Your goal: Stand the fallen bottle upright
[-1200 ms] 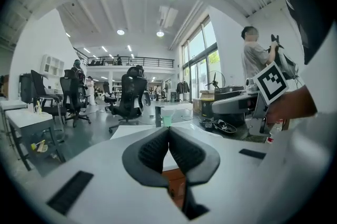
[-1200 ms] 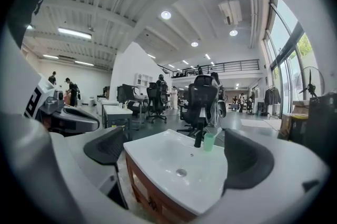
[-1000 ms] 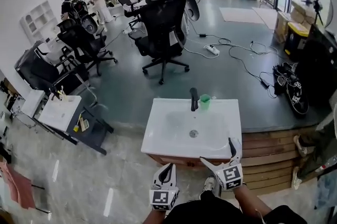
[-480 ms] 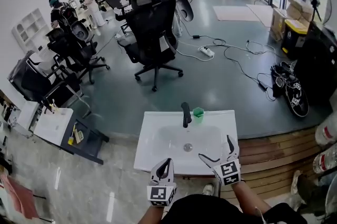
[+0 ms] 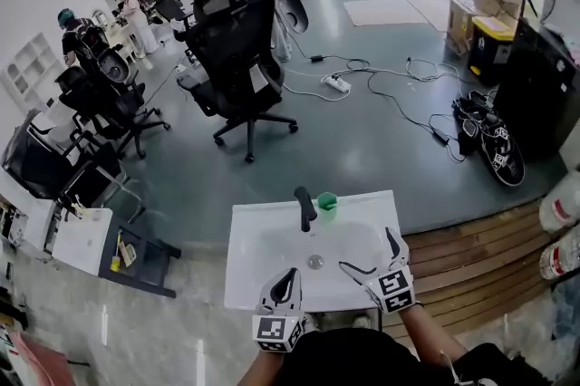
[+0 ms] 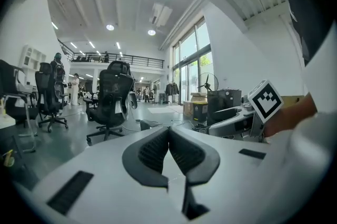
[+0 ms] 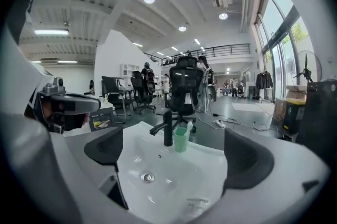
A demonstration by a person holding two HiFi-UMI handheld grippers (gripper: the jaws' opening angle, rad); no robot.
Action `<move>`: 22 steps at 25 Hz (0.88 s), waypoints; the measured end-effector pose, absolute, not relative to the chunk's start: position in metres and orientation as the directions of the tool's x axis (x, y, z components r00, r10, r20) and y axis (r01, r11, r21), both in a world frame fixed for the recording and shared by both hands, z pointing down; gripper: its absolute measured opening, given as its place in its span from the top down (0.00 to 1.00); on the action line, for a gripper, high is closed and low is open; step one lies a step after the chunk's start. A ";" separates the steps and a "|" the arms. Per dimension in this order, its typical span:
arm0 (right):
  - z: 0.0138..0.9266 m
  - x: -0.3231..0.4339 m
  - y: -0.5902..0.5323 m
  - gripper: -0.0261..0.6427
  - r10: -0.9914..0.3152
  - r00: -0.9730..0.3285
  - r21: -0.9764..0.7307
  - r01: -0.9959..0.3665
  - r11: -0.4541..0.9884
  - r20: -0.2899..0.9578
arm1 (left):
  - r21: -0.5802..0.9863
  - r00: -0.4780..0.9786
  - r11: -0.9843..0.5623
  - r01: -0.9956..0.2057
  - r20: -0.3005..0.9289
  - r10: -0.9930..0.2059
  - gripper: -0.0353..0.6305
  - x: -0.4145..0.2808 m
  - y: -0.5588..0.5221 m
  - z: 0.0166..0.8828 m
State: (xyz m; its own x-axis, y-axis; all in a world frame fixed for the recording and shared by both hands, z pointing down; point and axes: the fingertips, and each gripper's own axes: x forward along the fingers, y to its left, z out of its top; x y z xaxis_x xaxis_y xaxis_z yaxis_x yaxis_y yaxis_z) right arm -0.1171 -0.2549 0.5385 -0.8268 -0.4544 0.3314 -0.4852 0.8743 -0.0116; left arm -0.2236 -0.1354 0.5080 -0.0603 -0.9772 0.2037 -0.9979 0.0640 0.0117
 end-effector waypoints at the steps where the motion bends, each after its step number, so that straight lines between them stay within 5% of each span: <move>1: 0.543 -0.117 -0.260 0.07 -0.458 -0.819 -0.023 -0.495 0.868 0.346 | 0.017 -0.047 0.052 -0.999 0.213 -0.976 0.92 -0.227 -0.142 0.511; 11: 0.593 -0.110 -0.282 0.08 -0.524 -0.668 -0.030 -0.632 0.775 0.529 | 0.028 0.067 -0.062 -0.998 0.228 -0.972 0.92 -0.267 -0.185 0.526; 22: 0.677 -0.085 -0.264 0.08 -0.372 -0.492 -0.050 -0.652 0.757 0.787 | 0.048 0.144 -0.136 -0.989 0.263 -0.954 0.92 -0.276 -0.193 0.549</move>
State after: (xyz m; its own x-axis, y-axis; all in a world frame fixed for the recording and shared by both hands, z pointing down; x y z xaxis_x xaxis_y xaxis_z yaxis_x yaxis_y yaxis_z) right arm -0.0853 -0.2641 0.6772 -0.4924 -0.3717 0.7870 -0.6517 0.7568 -0.0503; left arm -0.2763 -0.1929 0.5491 0.1445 -0.9541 0.2625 -0.9895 -0.1365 0.0485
